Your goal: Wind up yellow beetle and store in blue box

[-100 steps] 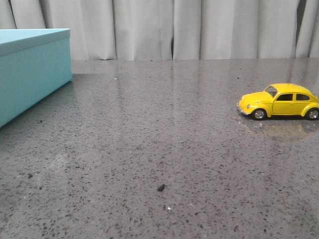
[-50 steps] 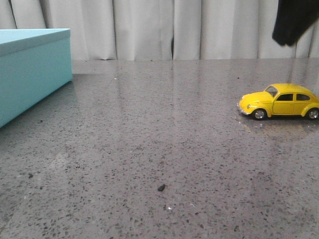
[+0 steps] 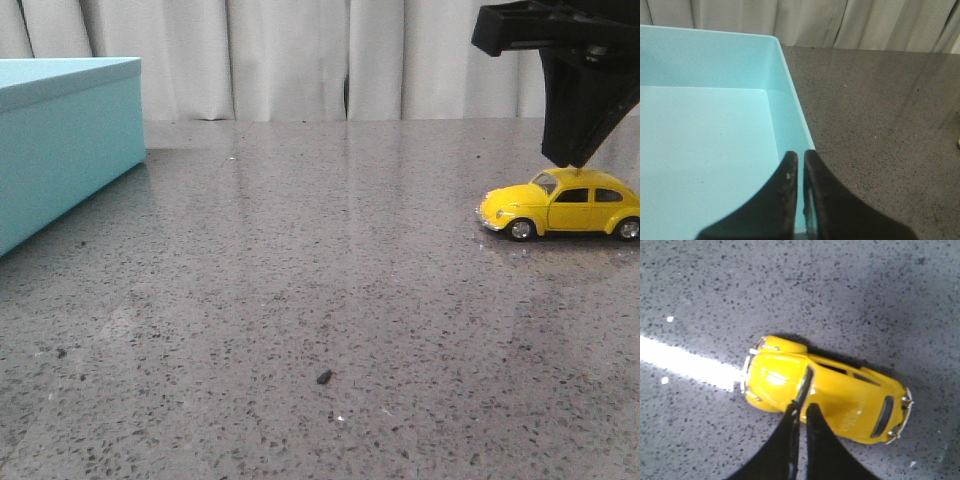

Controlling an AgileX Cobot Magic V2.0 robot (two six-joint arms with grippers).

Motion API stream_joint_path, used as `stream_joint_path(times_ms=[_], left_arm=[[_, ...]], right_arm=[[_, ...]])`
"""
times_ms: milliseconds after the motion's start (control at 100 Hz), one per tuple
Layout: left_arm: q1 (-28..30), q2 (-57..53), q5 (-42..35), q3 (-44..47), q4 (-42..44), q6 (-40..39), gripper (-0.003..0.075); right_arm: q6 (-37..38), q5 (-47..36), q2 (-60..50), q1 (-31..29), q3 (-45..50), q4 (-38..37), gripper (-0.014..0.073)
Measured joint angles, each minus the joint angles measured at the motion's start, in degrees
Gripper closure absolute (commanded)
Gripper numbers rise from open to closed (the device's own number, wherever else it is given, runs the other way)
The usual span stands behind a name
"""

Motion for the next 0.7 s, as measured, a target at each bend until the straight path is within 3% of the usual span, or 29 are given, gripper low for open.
stream_joint_path(times_ms=[700], left_arm=[[0.0, 0.0, 1.7, 0.3, 0.0, 0.0, 0.0739]], right_arm=[[0.2, -1.7, 1.4, -2.4, 0.0, 1.4, 0.0643]])
